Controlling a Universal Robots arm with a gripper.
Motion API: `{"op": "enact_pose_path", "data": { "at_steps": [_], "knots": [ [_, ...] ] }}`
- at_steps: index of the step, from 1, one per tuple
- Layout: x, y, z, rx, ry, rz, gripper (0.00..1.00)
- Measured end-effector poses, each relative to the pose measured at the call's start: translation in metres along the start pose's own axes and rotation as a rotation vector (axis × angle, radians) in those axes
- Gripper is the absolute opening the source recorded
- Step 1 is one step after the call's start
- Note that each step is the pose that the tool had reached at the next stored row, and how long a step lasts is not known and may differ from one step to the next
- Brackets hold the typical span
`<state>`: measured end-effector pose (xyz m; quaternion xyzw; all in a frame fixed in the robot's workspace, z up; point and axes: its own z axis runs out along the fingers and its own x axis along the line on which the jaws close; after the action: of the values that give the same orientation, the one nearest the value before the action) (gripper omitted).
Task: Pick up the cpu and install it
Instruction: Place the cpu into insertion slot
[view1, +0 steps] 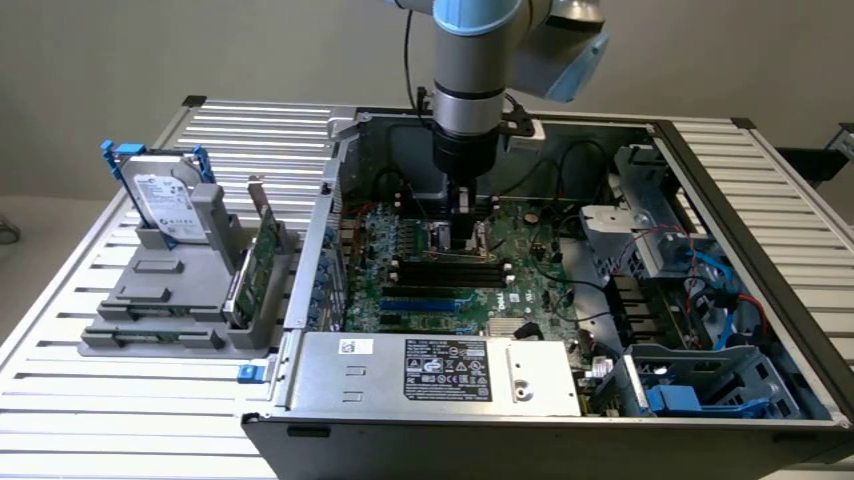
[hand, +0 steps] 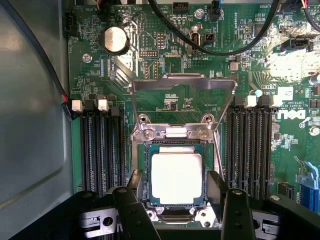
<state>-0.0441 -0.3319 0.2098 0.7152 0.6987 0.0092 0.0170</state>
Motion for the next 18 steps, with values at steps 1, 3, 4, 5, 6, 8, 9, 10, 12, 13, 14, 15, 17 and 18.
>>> {"op": "enact_pose_path", "data": {
  "at_steps": [1, 3, 4, 5, 6, 8, 9, 10, 12, 13, 14, 15, 17, 18],
  "knots": [
    [0.000, 0.0002, -0.0033, 0.0004, -0.0001, 0.000, 0.63],
    [0.000, 0.0007, -0.0108, 0.0018, -0.0002, 0.000, 0.60],
    [0.000, 0.0010, -0.0142, 0.0026, -0.0001, 0.000, 0.54],
    [0.000, 0.0015, -0.0173, 0.0034, -0.0002, 0.000, 0.48],
    [0.000, 0.0020, -0.0200, 0.0043, -0.0002, 0.000, 0.48],
    [0.000, 0.0034, -0.0246, 0.0066, -0.0002, 0.000, 0.42],
    [0.000, 0.0040, -0.0262, 0.0078, -0.0003, 0.000, 0.36],
    [-0.001, 0.0046, -0.0274, 0.0088, -0.0004, 0.001, 0.30],
    [-0.001, 0.0055, -0.0285, 0.0110, -0.0002, 0.001, 0.18],
    [-0.002, 0.0059, -0.0291, 0.0125, -0.0005, 0.001, 0.18],
    [-0.002, 0.0065, -0.0300, 0.0143, -0.0005, 0.001, 0.13],
    [-0.002, 0.0073, -0.0309, 0.0156, -0.0004, 0.001, 0.11],
    [-0.002, 0.0091, -0.0331, 0.0181, -0.0004, 0.001, 0.11],
    [-0.002, 0.0105, -0.0344, 0.0194, -0.0006, 0.001, 0.11]
  ]
}}
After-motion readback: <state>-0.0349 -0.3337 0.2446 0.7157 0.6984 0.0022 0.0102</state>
